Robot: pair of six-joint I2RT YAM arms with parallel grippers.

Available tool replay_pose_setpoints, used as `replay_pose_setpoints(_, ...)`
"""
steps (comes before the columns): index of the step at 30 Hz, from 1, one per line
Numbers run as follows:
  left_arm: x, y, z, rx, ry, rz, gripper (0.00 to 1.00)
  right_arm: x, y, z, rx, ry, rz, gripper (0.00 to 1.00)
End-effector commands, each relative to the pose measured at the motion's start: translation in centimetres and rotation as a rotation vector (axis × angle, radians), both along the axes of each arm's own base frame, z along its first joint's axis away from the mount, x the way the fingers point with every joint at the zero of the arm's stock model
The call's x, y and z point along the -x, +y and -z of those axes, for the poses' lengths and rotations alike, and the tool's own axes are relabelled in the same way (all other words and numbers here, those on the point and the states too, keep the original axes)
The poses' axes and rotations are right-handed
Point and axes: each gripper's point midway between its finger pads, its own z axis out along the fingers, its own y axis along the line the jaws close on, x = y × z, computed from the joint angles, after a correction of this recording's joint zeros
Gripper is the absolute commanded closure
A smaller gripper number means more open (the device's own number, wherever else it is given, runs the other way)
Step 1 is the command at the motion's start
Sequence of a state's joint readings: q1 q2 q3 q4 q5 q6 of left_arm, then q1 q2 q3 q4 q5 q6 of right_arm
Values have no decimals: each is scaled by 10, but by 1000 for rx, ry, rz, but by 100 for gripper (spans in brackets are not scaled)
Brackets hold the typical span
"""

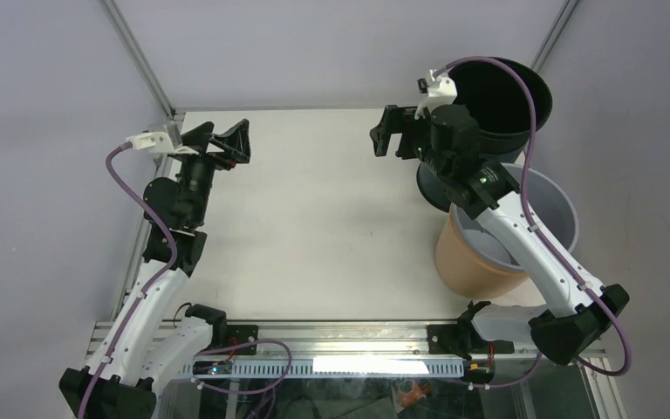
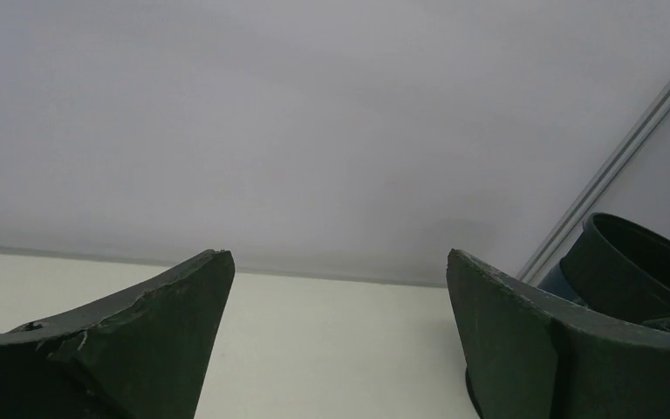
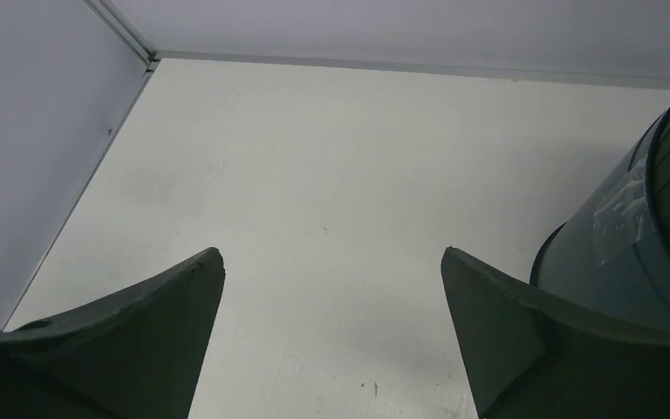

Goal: Turn the large container upside down

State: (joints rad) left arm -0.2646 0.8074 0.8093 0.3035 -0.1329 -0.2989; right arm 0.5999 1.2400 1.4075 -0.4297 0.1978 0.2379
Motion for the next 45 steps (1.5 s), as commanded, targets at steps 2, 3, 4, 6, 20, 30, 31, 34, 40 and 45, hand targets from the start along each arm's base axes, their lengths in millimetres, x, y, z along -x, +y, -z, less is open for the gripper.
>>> replay_pose_setpoints(2,0,4,-1,47,-8,-14,1,1,-4,-21,-71,-79,22,0)
replay_pose_setpoints(3,-1,4,1,48,-2,-13,1,2,-5,-20,-72,-80,25,0)
replay_pose_setpoints(4,-2,4,3,46,2,-14,1,2,-5,-18,-71,-79,26,0)
replay_pose_setpoints(6,-3,4,3,43,3,-19,1,3,-4,-16,-68,-75,19,0)
replay_pose_setpoints(20,-23,-85,60,-199,291,154,1,12,0,-12,-43,-89,-47,0)
replay_pose_setpoints(30,-37,-137,163,-196,675,265,1,30,-60,-46,155,-124,109,1)
replay_pose_setpoints(31,-39,-138,164,-187,673,264,1,33,-68,-52,171,-129,131,0)
replay_pose_setpoints(34,-46,-133,158,-171,650,219,1,47,-94,-74,183,-148,212,0)
replay_pose_setpoints(40,-63,-135,137,-177,609,215,1,90,-128,-78,117,-114,278,0)
replay_pose_setpoints(45,-72,-155,140,-192,623,287,1,113,-131,-55,90,-82,224,0)
